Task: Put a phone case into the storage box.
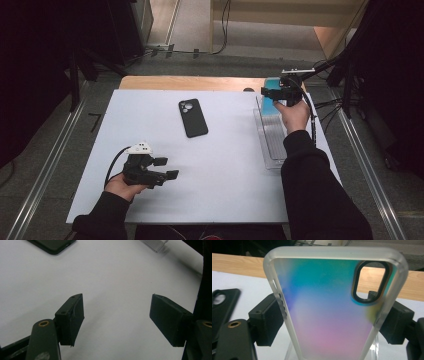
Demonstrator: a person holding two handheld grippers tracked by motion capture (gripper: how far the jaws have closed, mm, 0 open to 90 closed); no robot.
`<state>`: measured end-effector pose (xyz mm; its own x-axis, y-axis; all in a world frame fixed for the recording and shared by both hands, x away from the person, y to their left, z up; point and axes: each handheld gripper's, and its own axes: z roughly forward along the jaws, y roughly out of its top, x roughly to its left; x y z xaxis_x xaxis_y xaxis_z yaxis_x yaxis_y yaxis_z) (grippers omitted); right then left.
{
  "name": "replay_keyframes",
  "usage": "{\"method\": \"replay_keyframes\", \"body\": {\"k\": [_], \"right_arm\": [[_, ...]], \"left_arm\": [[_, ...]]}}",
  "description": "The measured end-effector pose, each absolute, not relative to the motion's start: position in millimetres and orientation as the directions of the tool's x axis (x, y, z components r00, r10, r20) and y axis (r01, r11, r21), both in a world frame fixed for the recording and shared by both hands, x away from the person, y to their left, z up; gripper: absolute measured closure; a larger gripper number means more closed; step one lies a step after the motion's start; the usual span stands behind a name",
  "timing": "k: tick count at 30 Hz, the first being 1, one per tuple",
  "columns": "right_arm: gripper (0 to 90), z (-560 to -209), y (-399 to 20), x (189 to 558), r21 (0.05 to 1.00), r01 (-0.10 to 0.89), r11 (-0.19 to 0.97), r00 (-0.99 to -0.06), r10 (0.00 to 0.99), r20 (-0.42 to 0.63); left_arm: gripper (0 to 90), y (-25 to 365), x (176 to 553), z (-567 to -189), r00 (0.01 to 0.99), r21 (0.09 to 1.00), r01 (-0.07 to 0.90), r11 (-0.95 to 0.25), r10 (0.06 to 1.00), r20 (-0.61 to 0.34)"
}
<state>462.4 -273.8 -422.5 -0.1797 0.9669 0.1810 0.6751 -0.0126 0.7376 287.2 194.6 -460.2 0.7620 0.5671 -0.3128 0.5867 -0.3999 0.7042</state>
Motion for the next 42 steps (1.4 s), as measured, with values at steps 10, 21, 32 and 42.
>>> {"method": "replay_keyframes", "body": {"k": [10, 21, 32, 42], "right_arm": [[15.2, -442.6, -273.5, 478.9, 0.725, 0.688, -0.041, -0.135, 0.974, 0.183], [14.9, -447.2, -276.9, 490.3, 0.726, 0.684, -0.067, -0.130, 0.969, 0.212], [14.8, -454.6, -270.0, 497.2, 0.733, 0.677, -0.062, -0.122, 0.973, 0.194], [14.5, -453.2, -268.1, 494.5, 0.724, 0.690, -0.031, -0.138, 0.975, 0.173]], "left_arm": [[28.3, 194.3, 287.8, -460.6, 0.762, 0.700, 0.588, -0.404, 0.568, -0.312], [28.3, 193.7, 287.9, -460.9, 0.764, 0.701, 0.588, -0.404, 0.563, -0.317], [28.3, 193.8, 287.9, -461.0, 0.763, 0.699, 0.589, -0.406, 0.563, -0.316], [28.3, 193.4, 287.8, -461.0, 0.764, 0.698, 0.589, -0.407, 0.562, -0.317]]}}
